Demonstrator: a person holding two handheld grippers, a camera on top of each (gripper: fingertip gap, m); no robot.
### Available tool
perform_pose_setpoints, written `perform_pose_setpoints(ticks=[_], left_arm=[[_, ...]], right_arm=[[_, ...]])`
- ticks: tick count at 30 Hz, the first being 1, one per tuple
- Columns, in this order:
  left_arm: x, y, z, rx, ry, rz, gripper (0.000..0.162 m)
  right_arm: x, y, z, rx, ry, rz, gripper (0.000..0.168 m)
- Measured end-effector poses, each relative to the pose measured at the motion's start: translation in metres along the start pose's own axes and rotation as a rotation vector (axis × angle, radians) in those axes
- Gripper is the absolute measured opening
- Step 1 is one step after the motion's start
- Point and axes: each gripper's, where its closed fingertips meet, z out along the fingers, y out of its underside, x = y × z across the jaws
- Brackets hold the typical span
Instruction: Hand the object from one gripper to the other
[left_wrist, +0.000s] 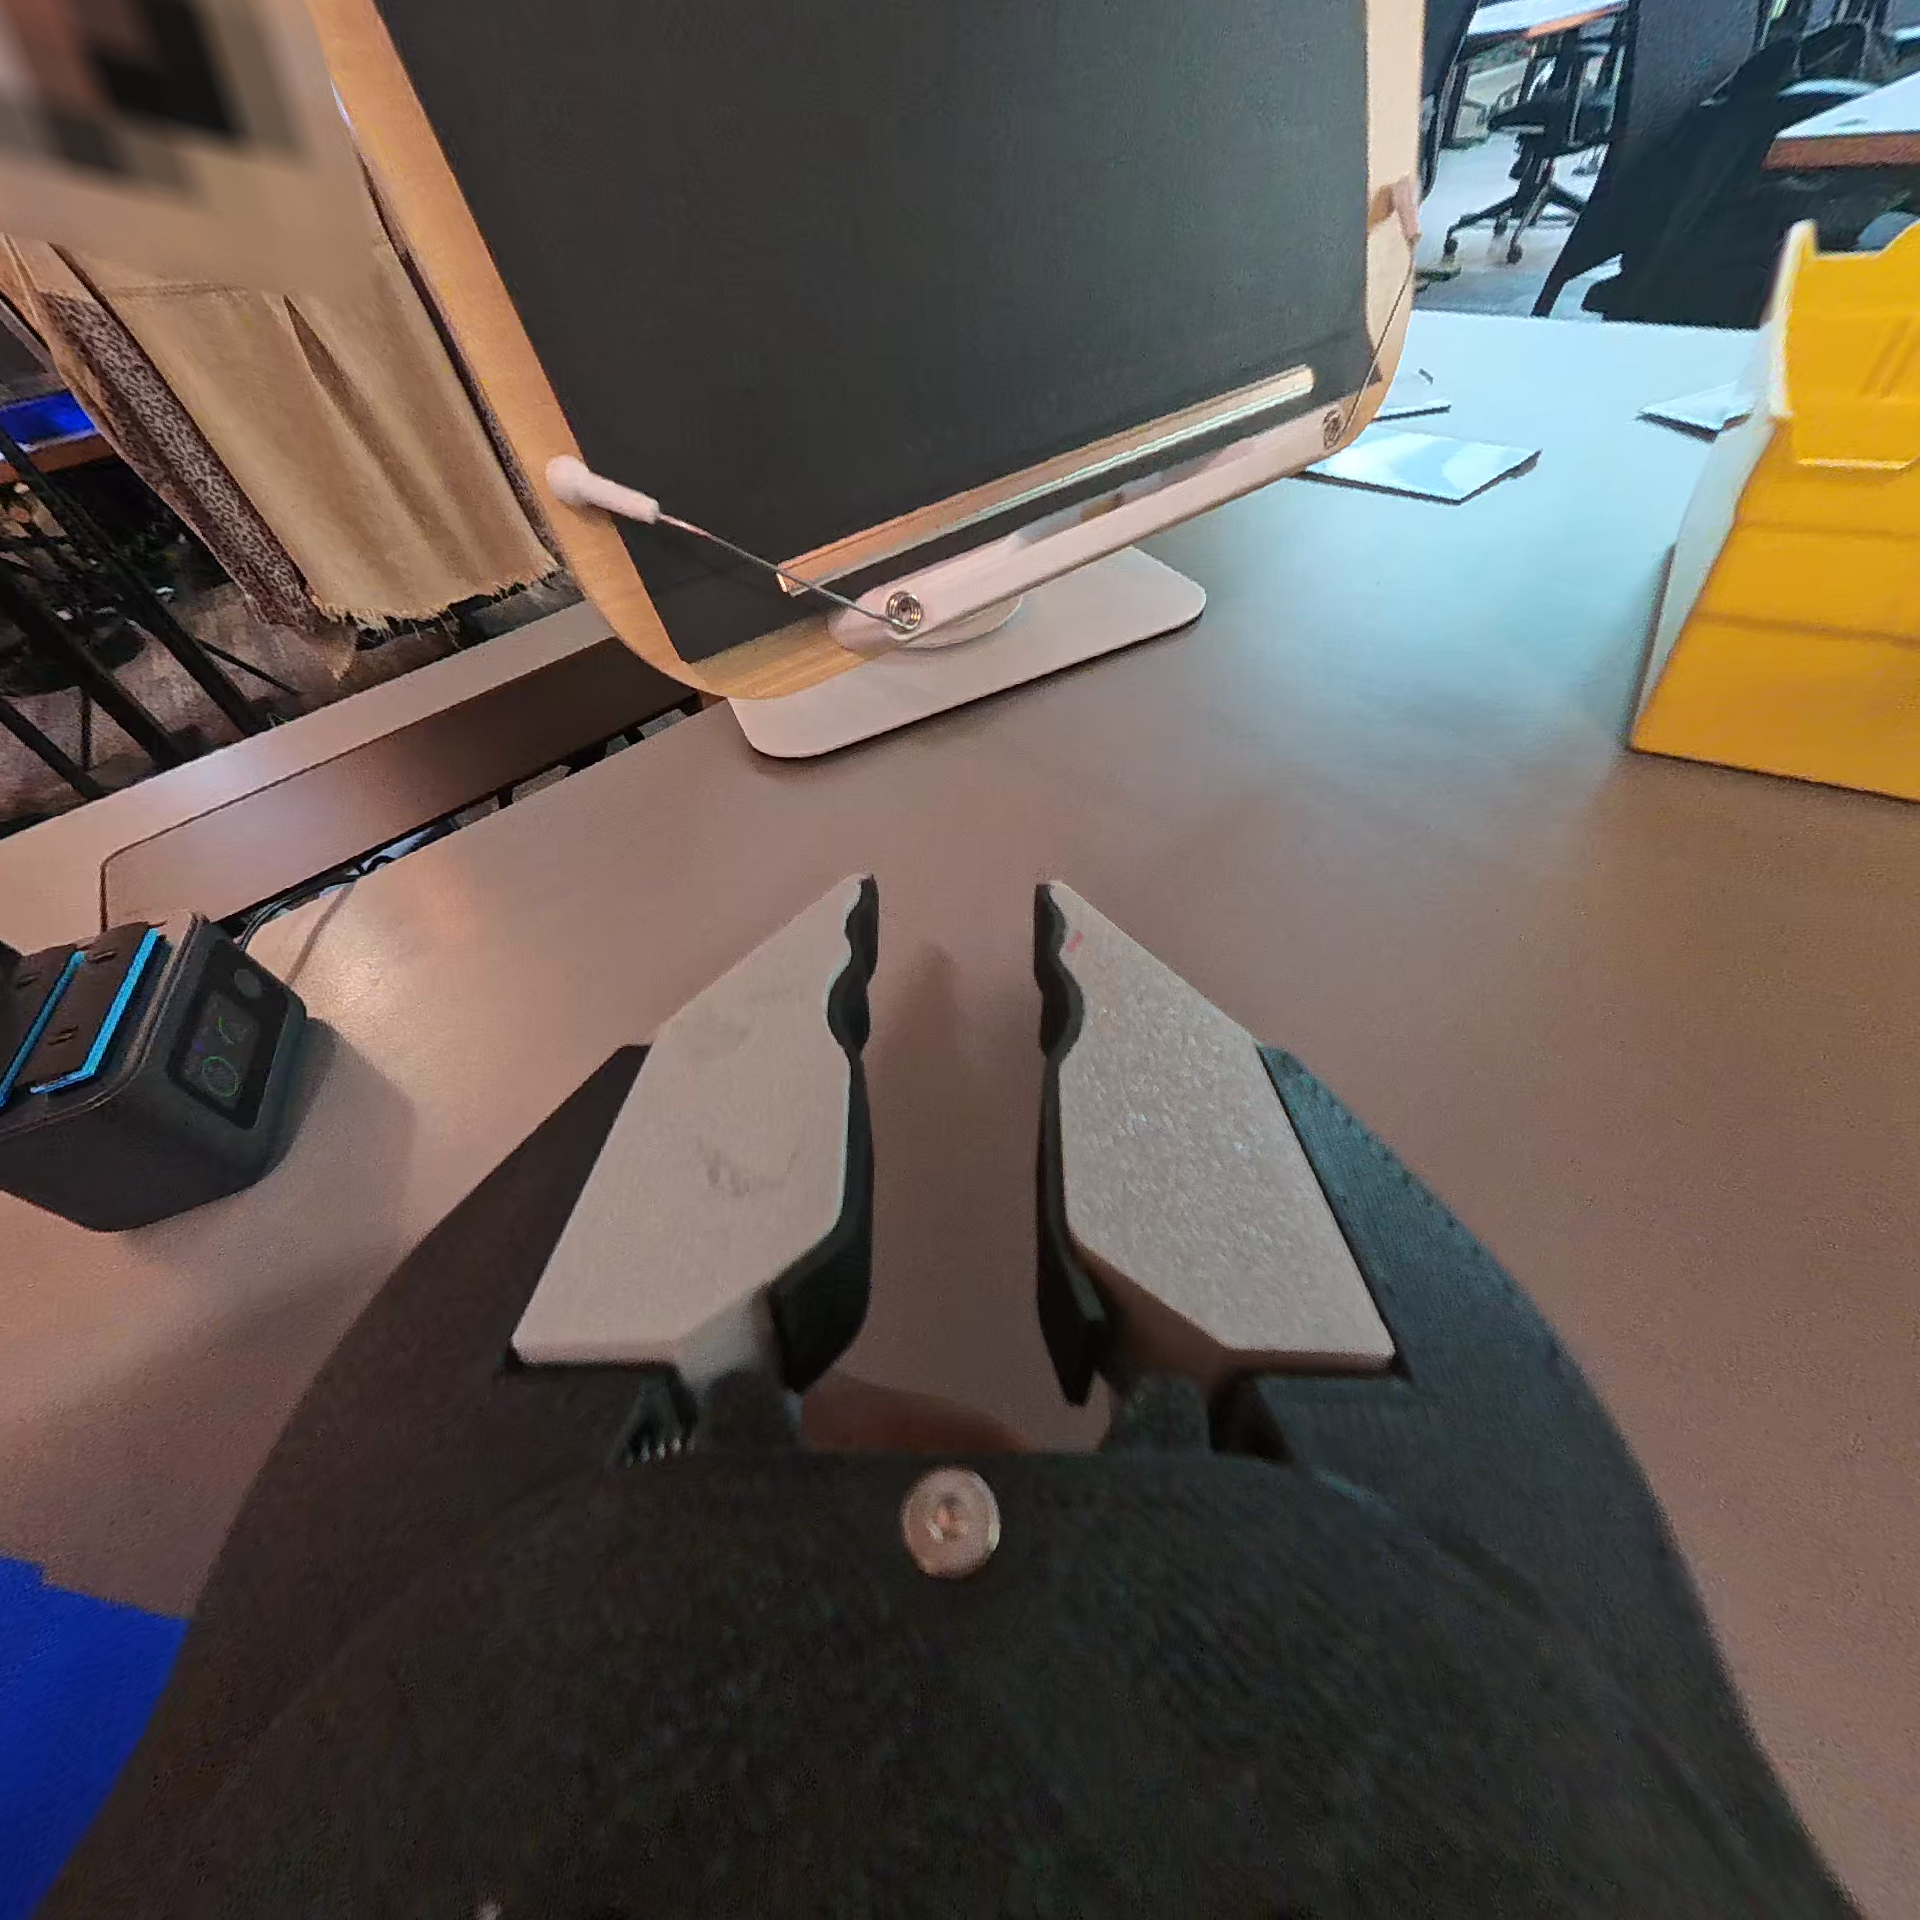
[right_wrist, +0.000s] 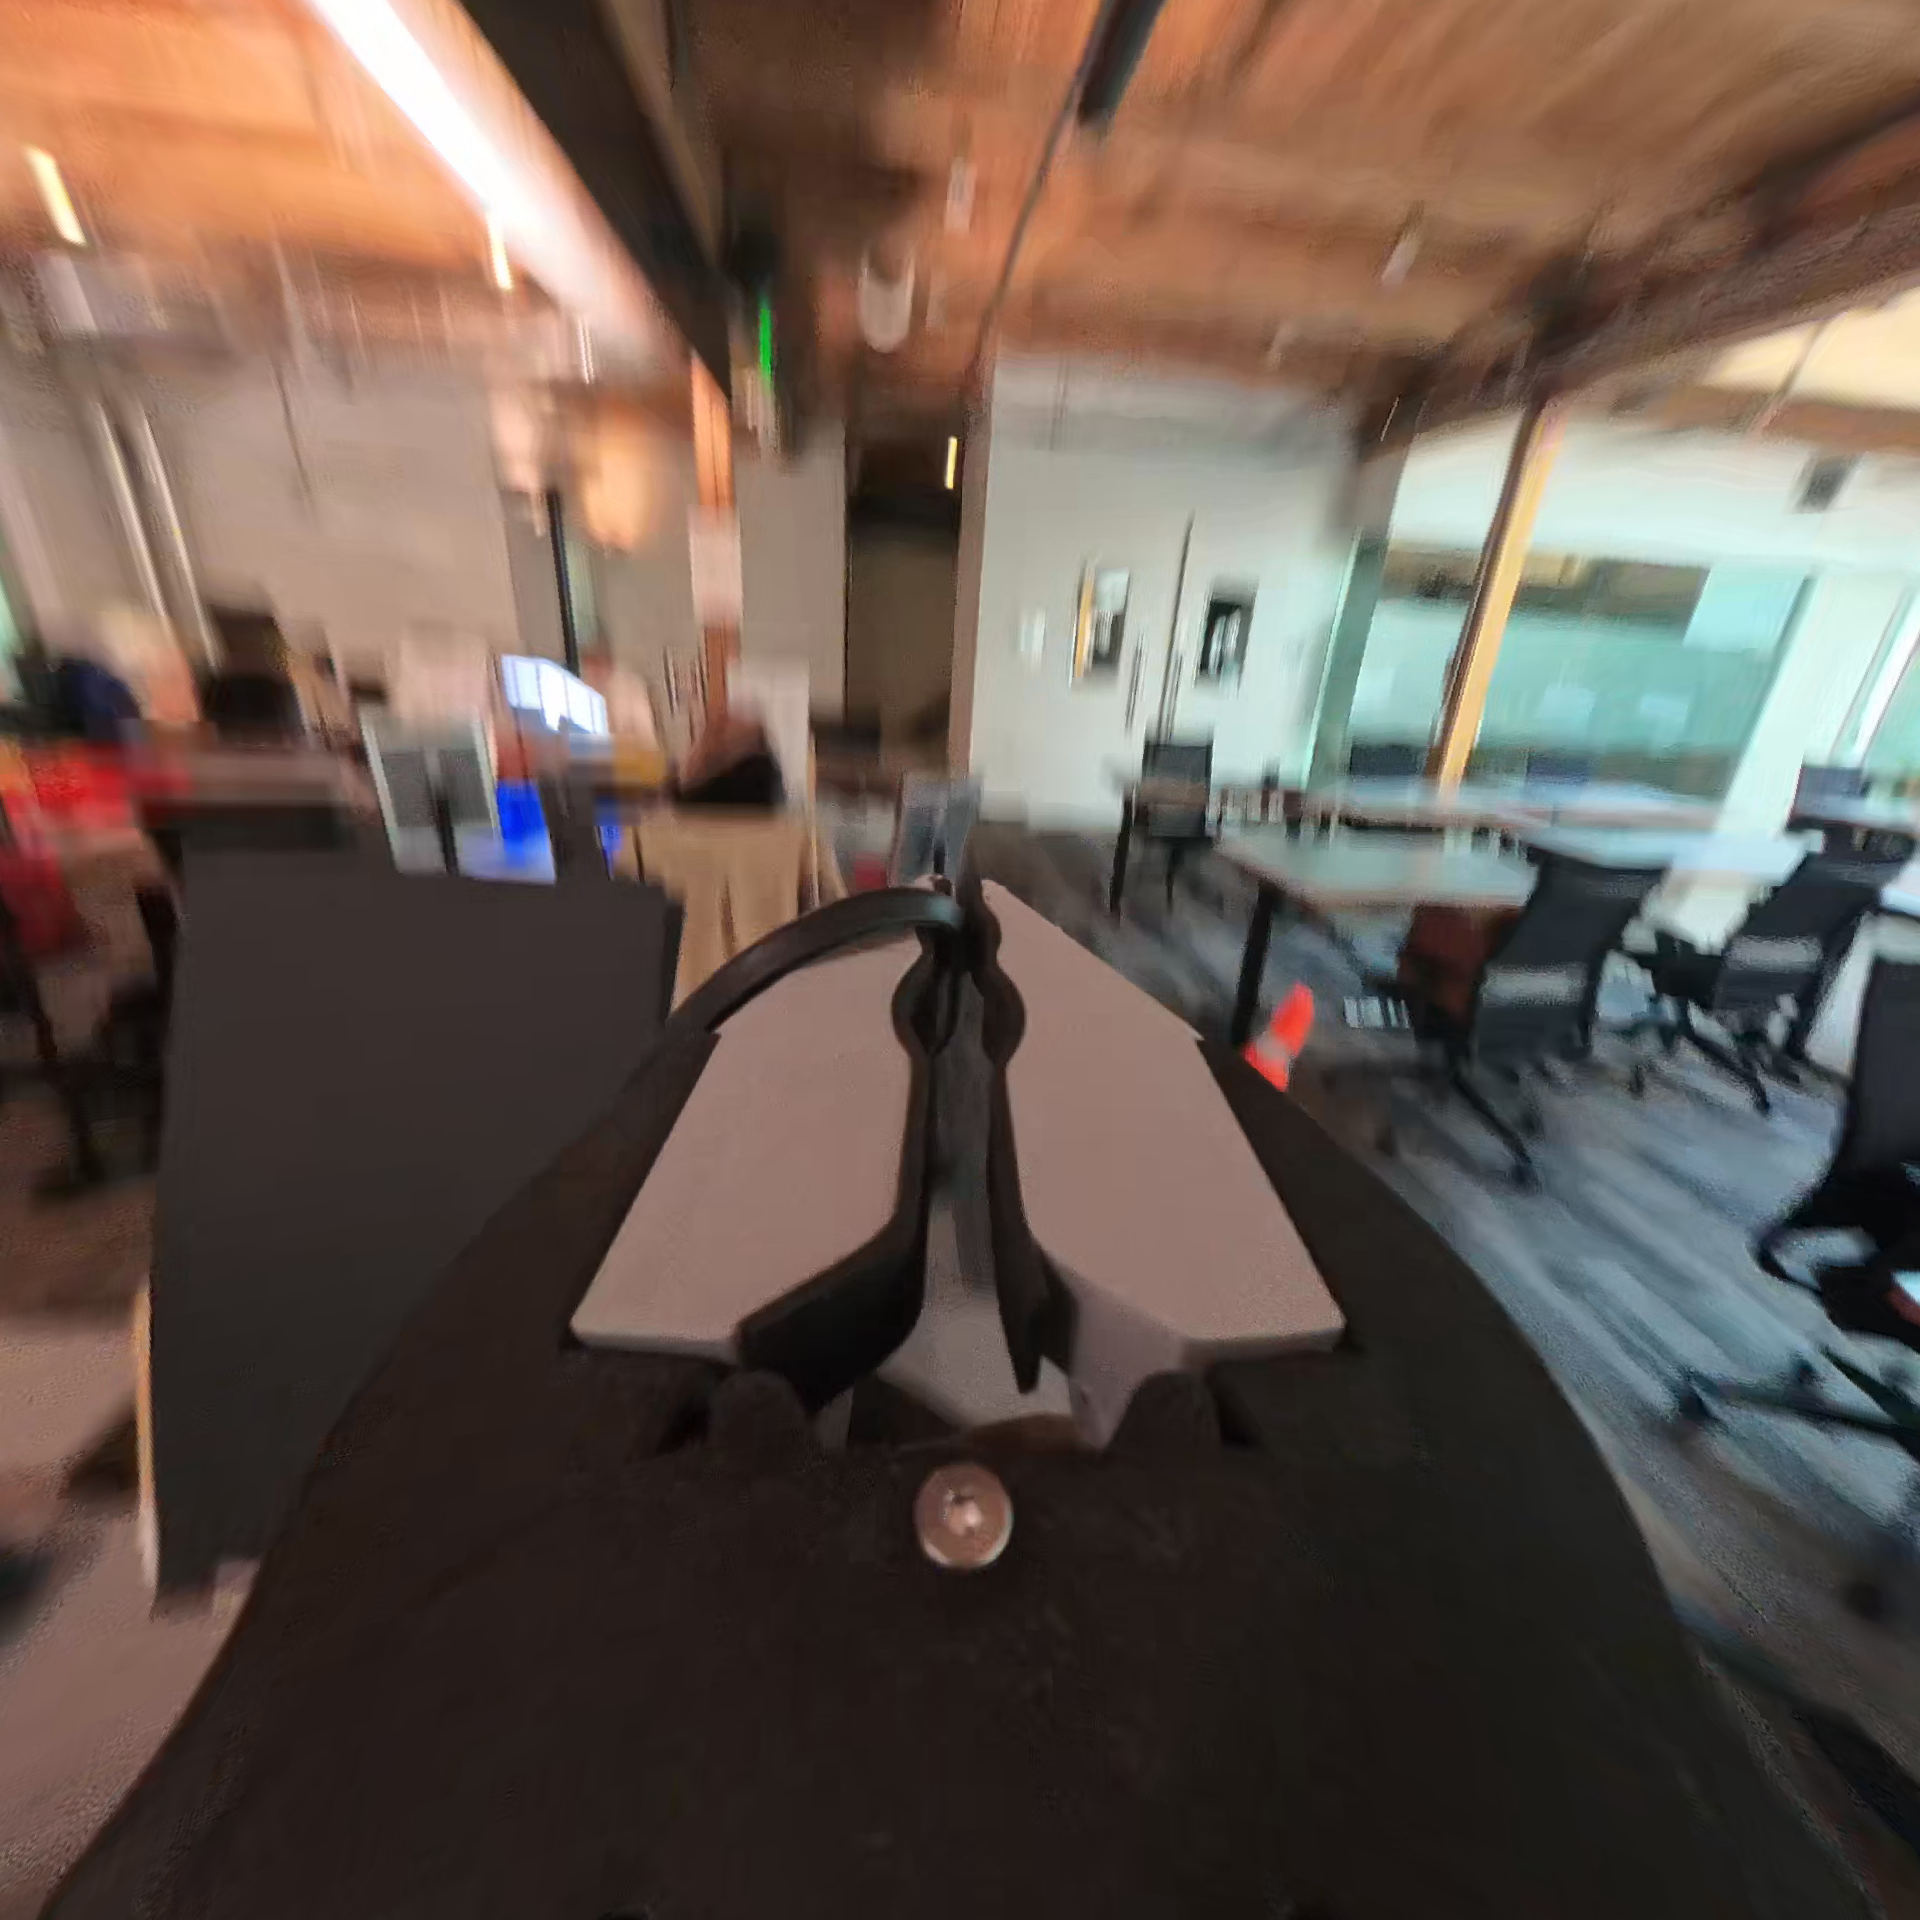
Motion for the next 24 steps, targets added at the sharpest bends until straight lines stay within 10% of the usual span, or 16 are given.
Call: perform_pose_setpoints(ticks=[3, 17, 24], left_arm=[[-0.004, 0.005, 0.002, -0.028, -0.014, -0.003, 0.027], [0.005, 0.022, 0.01, -0.1, 0.005, 0.055, 0.029], [0.011, 0.021, 0.008, -0.106, 0.032, 0.04, 0.035]], right_arm=[[0.023, -0.021, -0.02, 0.125, 0.097, -0.044, 0.0], [-0.005, 0.125, -0.005, -0.343, -0.077, -0.207, 0.0], [-0.082, 0.328, -0.037, -0.816, -0.58, -0.173, 0.0]])
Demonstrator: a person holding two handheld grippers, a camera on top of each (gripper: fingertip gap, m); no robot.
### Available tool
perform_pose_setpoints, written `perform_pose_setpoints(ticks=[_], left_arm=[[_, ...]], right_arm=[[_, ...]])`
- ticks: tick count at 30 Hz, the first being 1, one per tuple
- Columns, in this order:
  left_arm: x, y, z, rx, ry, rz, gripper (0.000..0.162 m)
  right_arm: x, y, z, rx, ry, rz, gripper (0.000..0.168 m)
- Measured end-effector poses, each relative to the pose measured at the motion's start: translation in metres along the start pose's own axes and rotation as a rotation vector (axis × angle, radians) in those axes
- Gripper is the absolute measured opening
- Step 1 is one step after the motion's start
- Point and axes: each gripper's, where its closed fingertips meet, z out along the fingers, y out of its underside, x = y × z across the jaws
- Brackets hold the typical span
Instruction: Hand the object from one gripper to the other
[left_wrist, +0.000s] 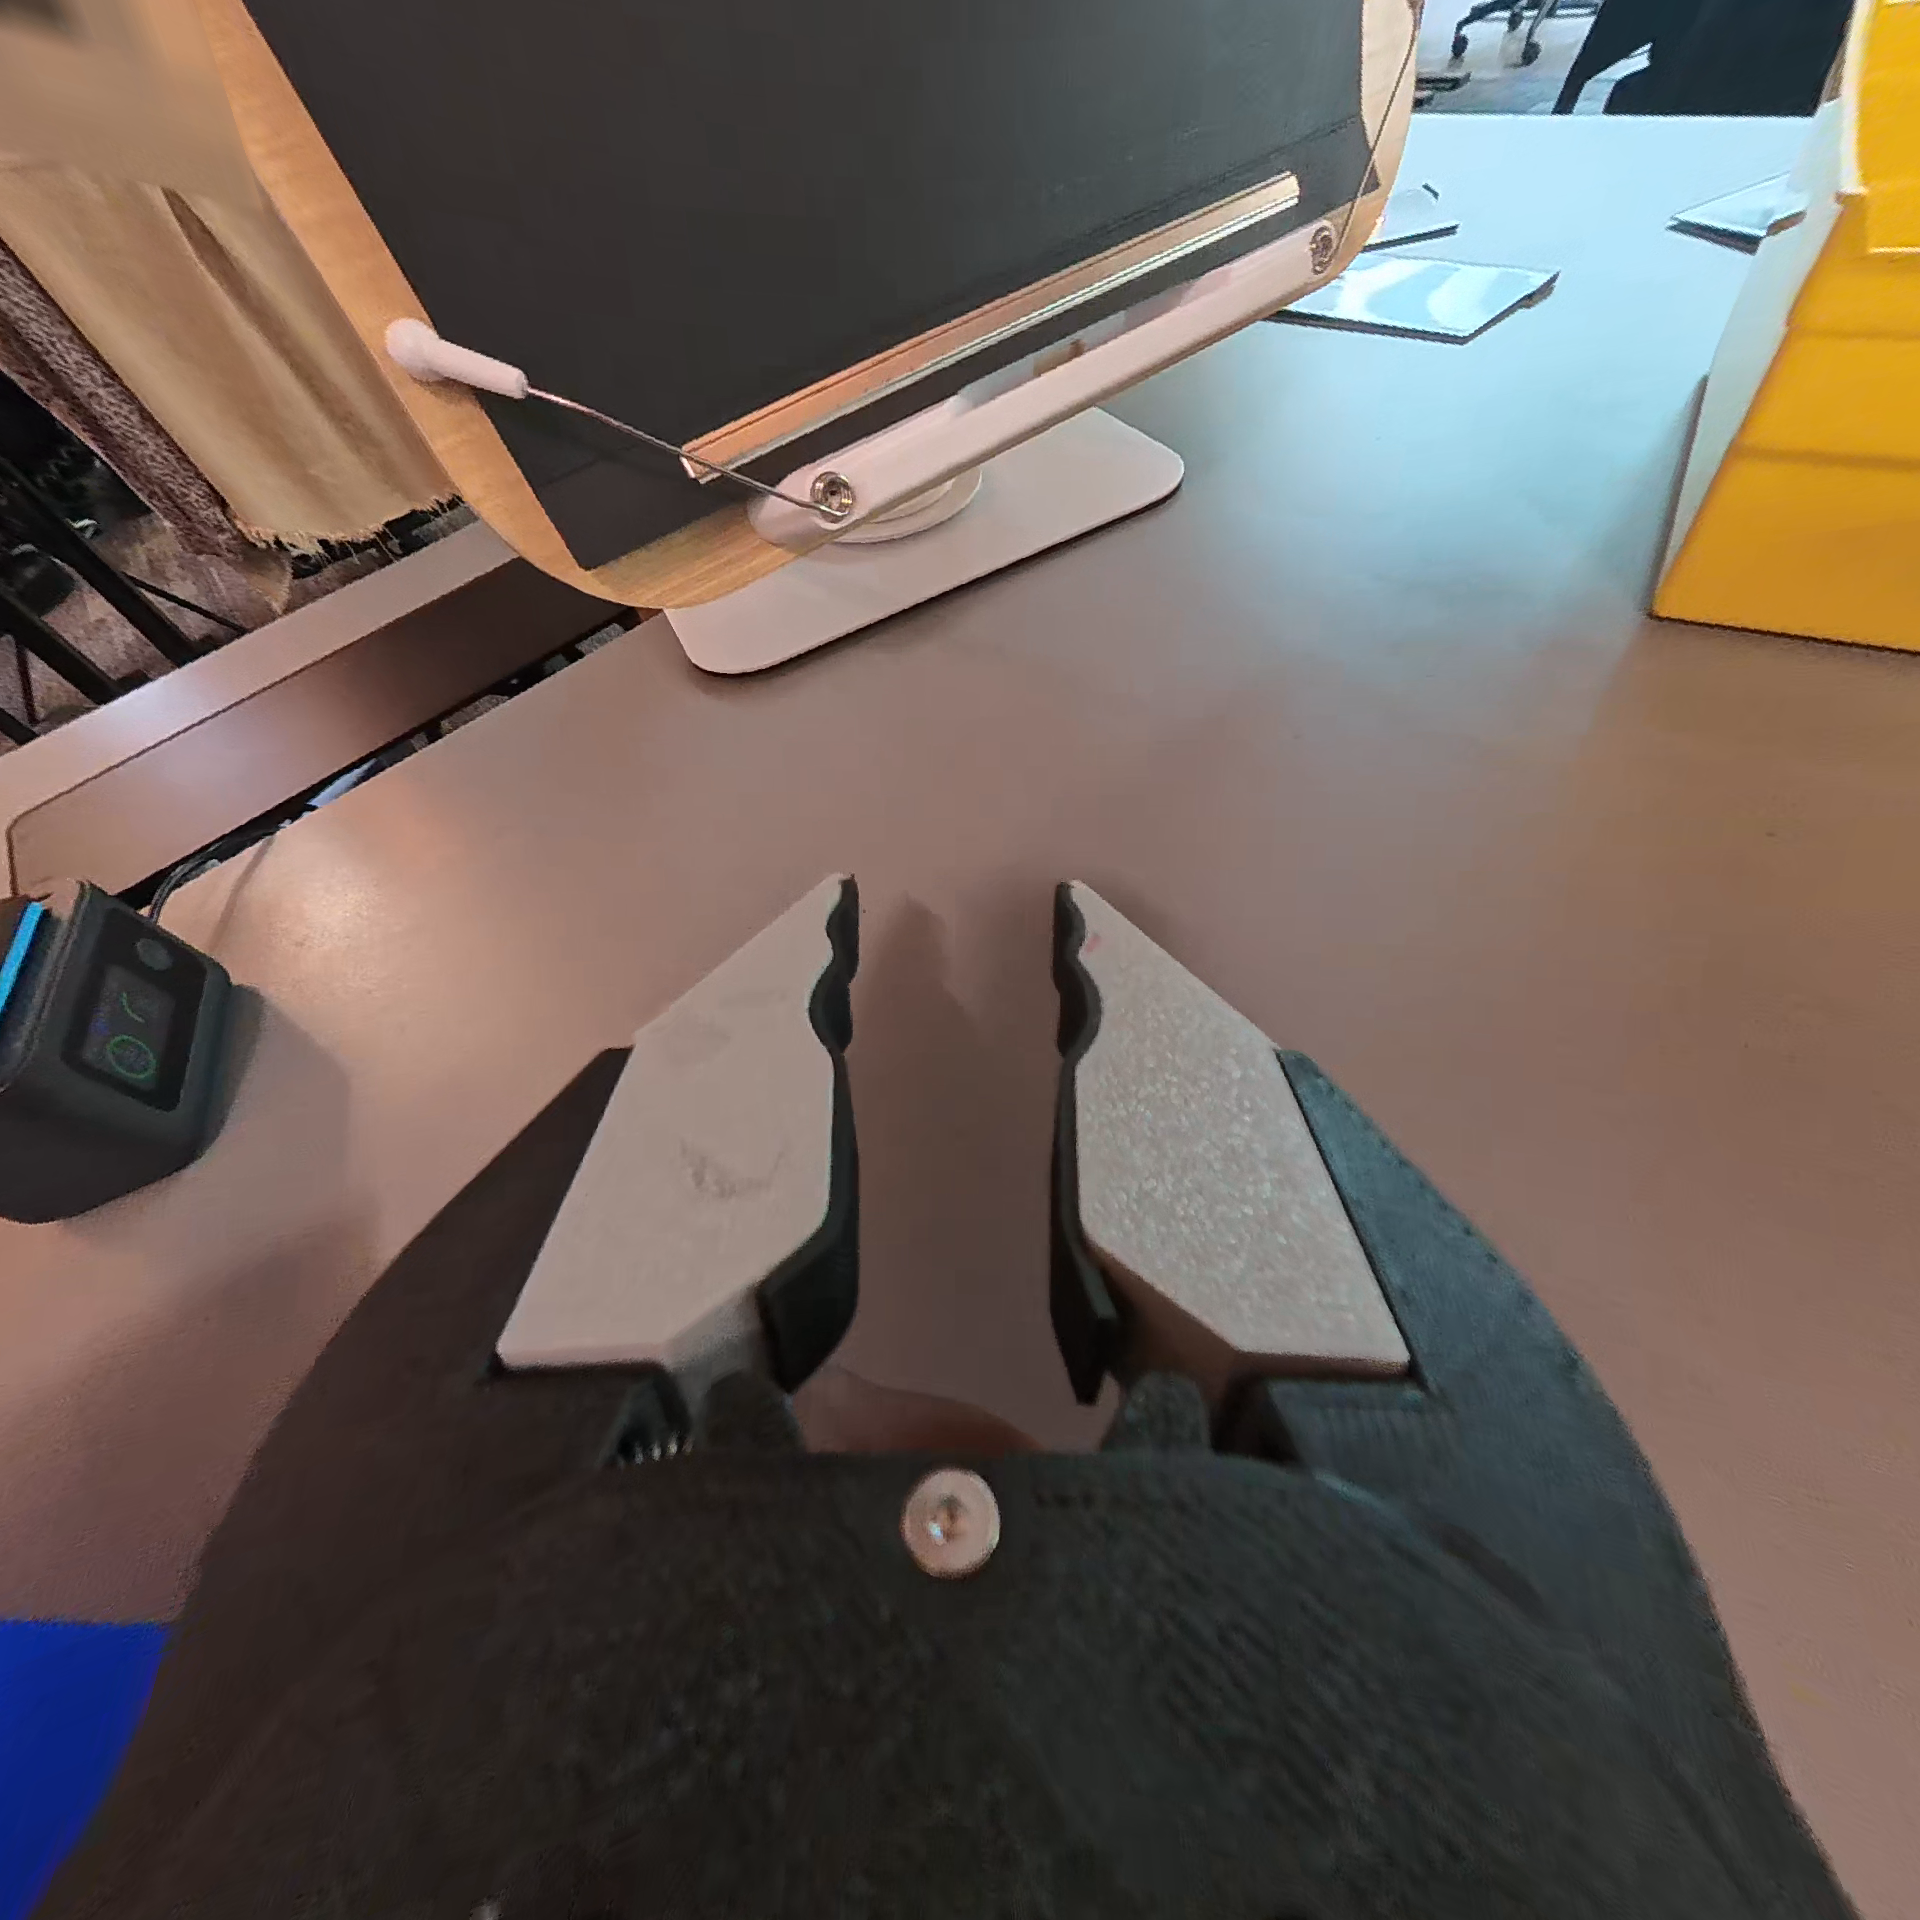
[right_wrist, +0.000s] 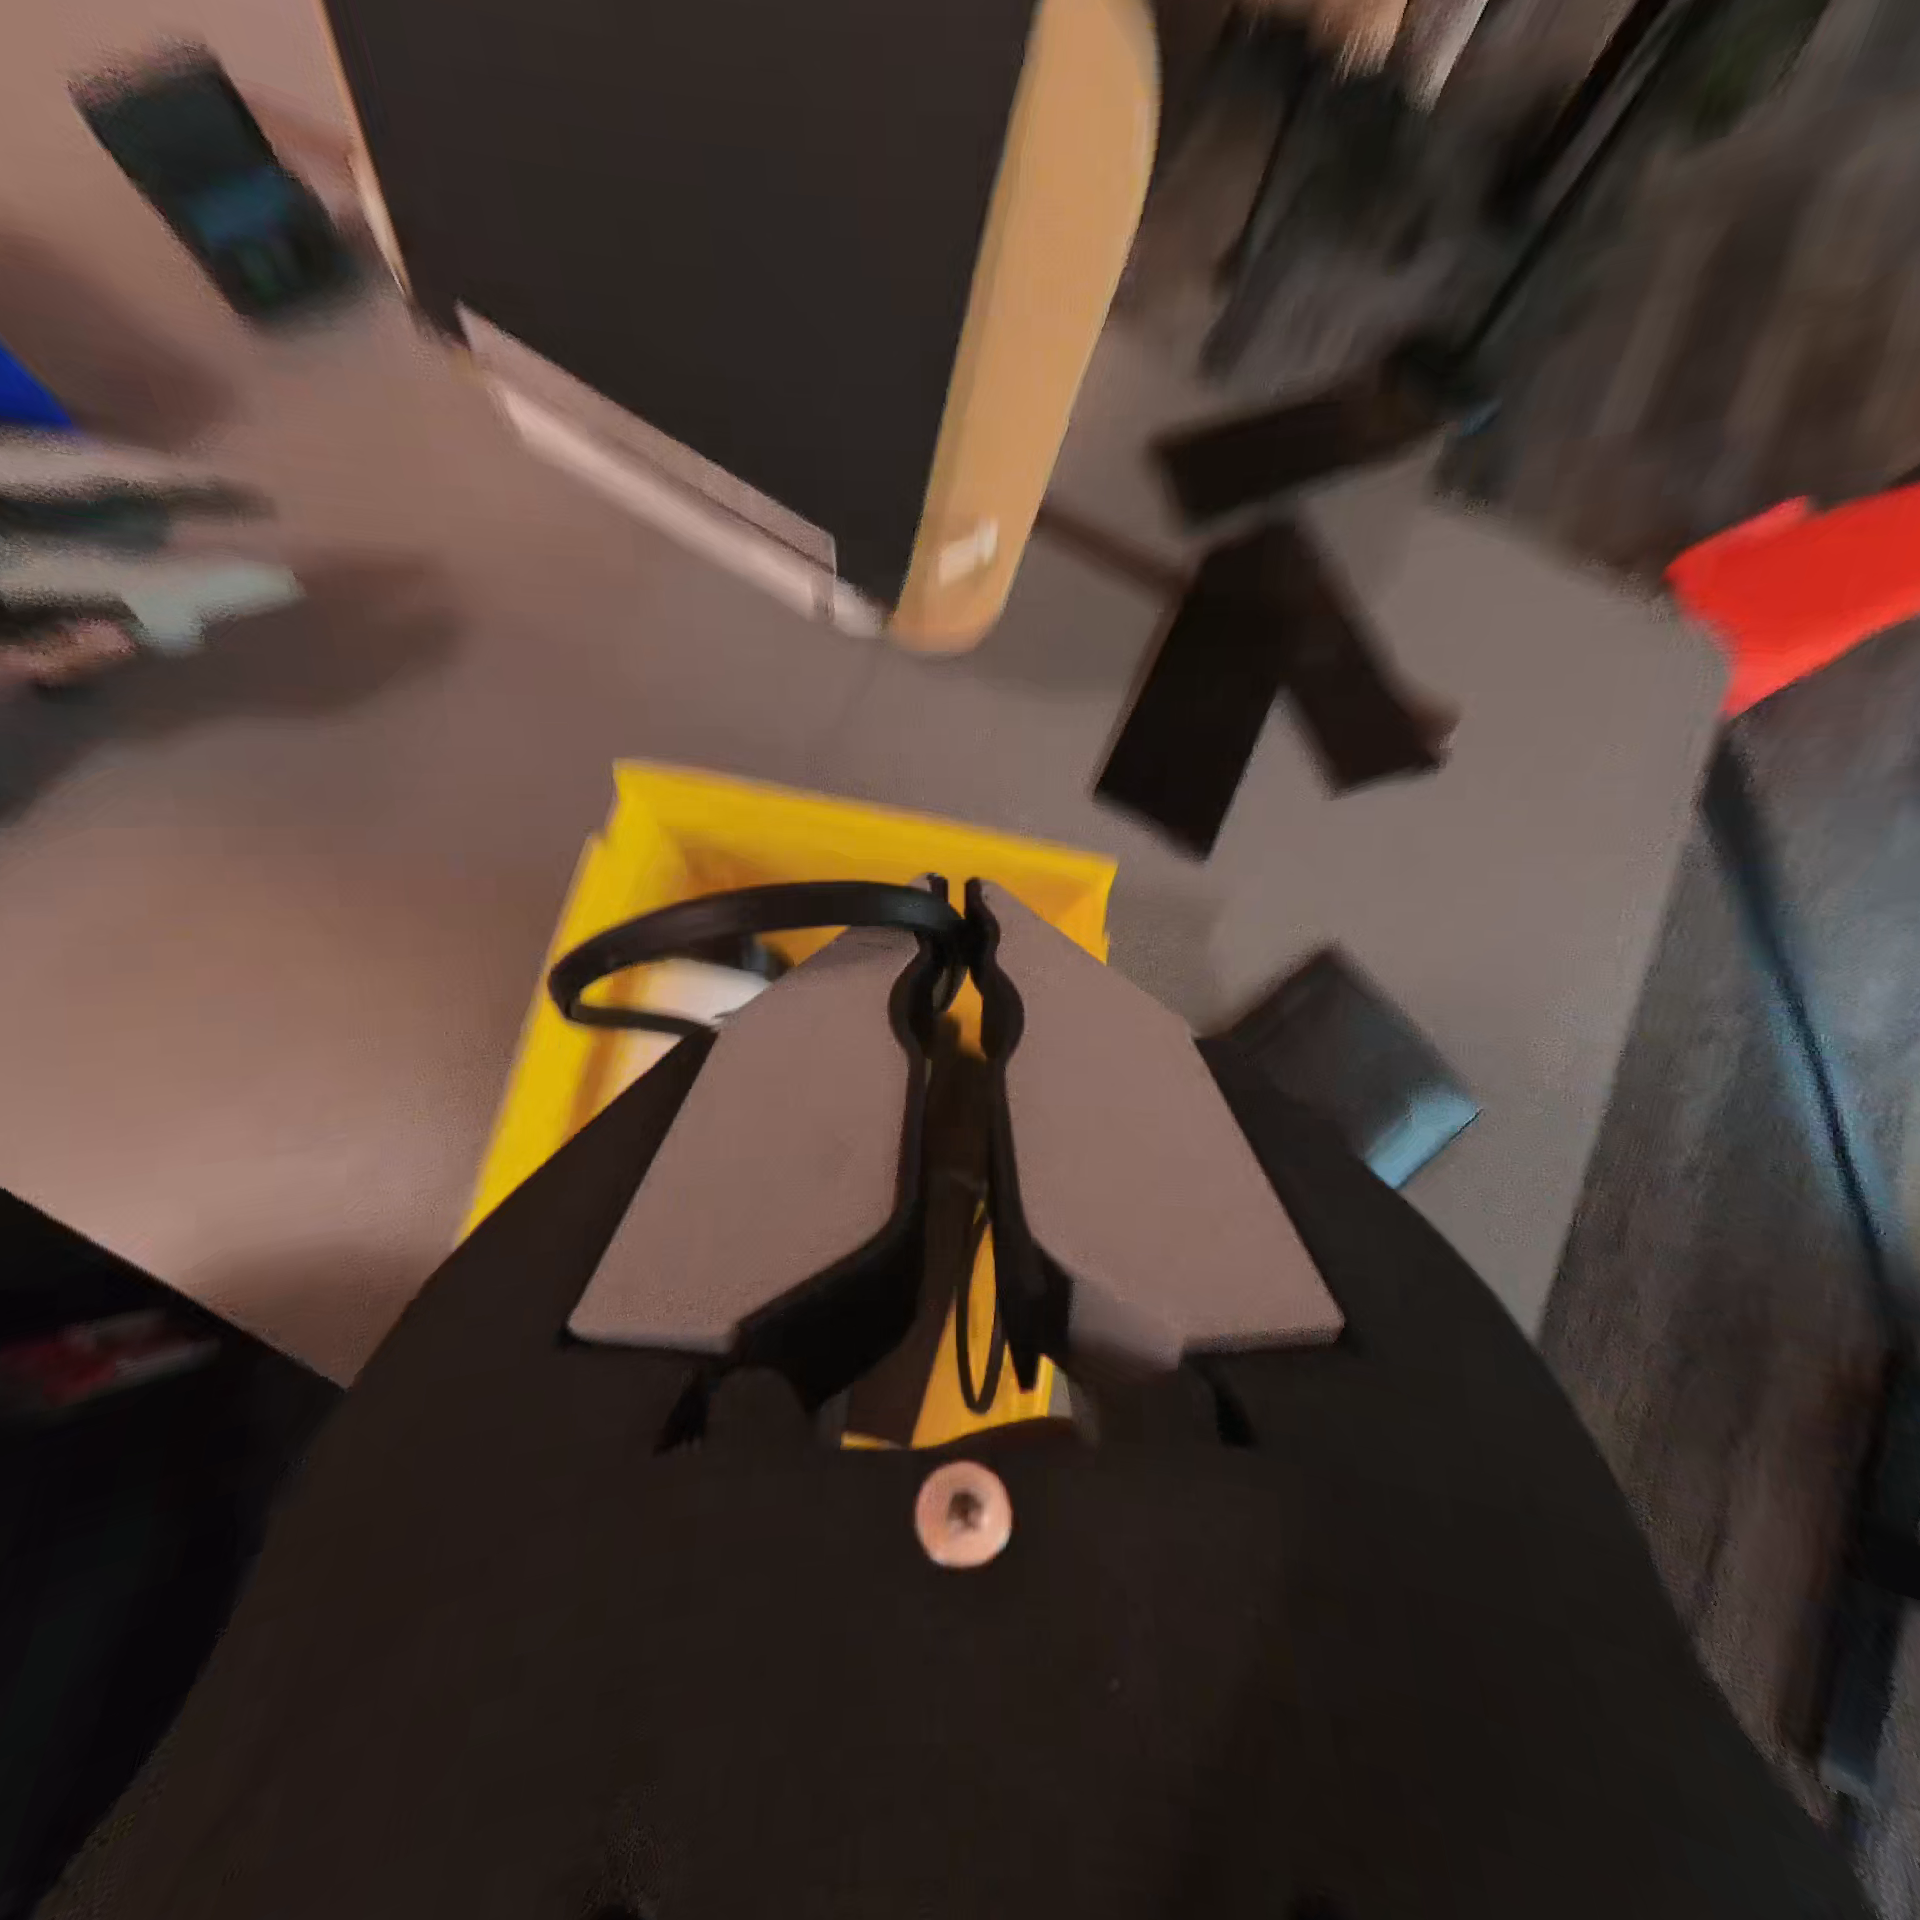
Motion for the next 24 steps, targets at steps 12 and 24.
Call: perform_pose_setpoints(ticks=[12, 24], left_arm=[[0.013, 0.007, 0.005, -0.046, 0.023, 0.047, 0.037], [0.013, 0.002, 0.007, -0.022, 0.0, -0.008, 0.044]], right_arm=[[0.013, 0.175, 0.113, -0.524, 0.111, 0.082, 0.036], [-0.21, -0.003, 0.065, 0.177, -0.325, -0.04, 0.074]])
